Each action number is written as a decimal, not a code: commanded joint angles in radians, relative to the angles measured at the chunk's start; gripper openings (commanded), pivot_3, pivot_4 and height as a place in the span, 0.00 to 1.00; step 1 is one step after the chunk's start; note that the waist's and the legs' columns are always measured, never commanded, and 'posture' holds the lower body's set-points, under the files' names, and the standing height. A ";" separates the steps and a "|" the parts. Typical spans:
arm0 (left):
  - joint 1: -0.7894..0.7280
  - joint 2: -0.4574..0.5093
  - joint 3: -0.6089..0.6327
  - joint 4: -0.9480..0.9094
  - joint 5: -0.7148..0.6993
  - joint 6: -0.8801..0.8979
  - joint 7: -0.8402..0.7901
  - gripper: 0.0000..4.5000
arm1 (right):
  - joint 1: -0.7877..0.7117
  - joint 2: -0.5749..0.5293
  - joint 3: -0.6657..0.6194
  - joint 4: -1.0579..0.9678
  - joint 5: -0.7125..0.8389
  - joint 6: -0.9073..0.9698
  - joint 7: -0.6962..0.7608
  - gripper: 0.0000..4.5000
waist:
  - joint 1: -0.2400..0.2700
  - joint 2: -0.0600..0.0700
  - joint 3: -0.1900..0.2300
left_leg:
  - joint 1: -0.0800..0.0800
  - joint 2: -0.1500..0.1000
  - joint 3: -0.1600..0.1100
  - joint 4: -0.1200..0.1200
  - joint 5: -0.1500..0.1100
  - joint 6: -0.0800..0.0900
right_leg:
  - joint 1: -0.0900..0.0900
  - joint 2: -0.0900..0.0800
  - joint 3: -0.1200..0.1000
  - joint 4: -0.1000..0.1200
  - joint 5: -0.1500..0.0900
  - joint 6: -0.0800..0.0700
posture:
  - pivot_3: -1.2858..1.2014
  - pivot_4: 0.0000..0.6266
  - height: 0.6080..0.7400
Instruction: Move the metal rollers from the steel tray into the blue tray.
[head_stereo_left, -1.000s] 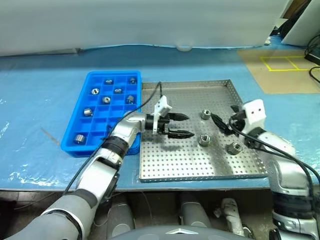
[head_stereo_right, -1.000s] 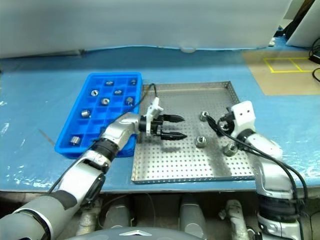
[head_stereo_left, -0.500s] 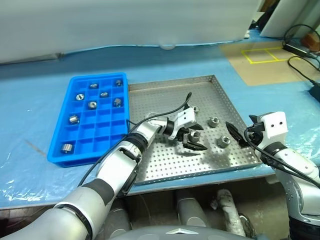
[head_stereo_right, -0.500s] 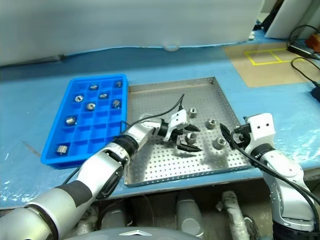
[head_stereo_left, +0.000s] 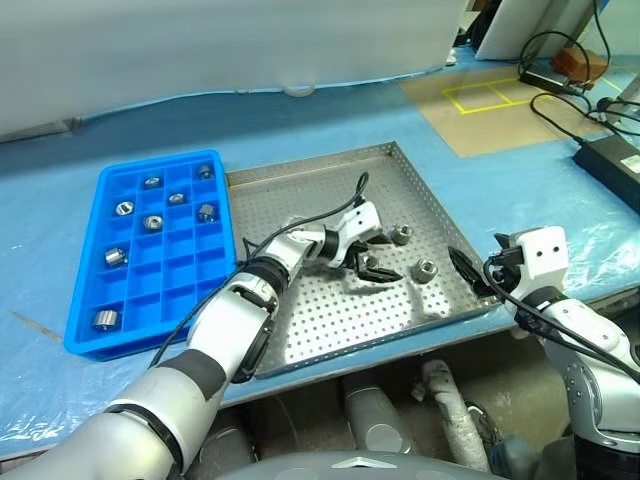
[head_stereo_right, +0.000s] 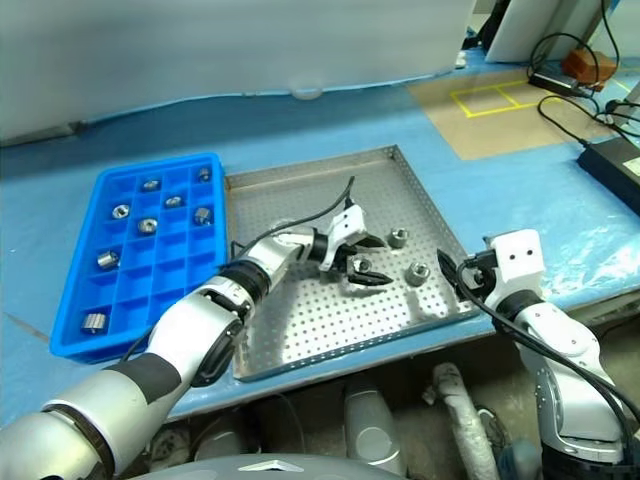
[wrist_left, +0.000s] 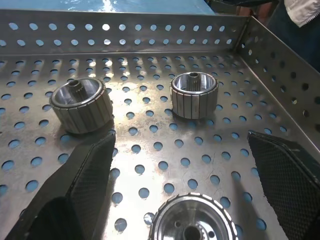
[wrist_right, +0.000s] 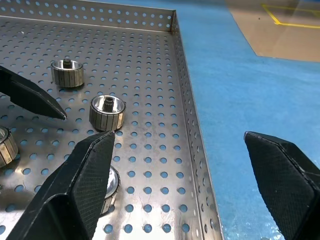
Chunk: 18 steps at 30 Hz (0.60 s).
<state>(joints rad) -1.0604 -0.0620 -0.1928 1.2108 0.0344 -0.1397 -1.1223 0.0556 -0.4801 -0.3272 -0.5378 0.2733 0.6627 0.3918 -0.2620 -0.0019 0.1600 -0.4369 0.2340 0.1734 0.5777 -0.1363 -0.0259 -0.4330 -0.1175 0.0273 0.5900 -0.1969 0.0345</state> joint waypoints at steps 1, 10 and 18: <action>-0.014 0.017 0.016 -0.040 -0.009 0.017 -0.031 1.00 | -0.016 -0.019 0.006 0.001 0.000 -0.026 0.006 0.97 | 0.000 0.000 0.000 | 0.000 -0.001 0.000 0.000 -0.001 0.001 | 0.001 -0.001 0.000 0.000 0.000 0.000 | 0.23 0.24 1.00; 0.021 0.043 -0.048 -0.058 0.056 0.023 -0.082 1.00 | -0.018 -0.023 0.014 0.020 -0.003 -0.040 0.006 0.97 | 0.000 0.000 0.000 | -0.001 -0.010 0.000 0.001 -0.005 0.008 | 0.005 -0.012 -0.001 -0.005 0.000 0.000 | 0.24 0.24 1.00; 0.042 0.005 -0.042 -0.070 0.051 0.011 -0.057 0.64 | -0.005 -0.020 0.007 0.014 -0.005 -0.047 -0.002 0.98 | -0.001 0.000 0.000 | -0.001 -0.010 0.000 0.001 -0.005 0.008 | 0.005 -0.012 -0.001 -0.005 0.000 0.000 | 0.23 0.24 1.00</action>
<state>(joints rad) -1.0138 -0.0531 -0.2393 1.1690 0.0873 -0.1141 -1.1825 0.0512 -0.4889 -0.3037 -0.4983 0.2690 0.6396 0.3952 -0.2627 -0.0020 0.1601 -0.4374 0.2237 0.1737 0.5790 -0.1410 -0.0180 -0.4276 -0.1298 0.0262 0.5849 -0.1970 0.0346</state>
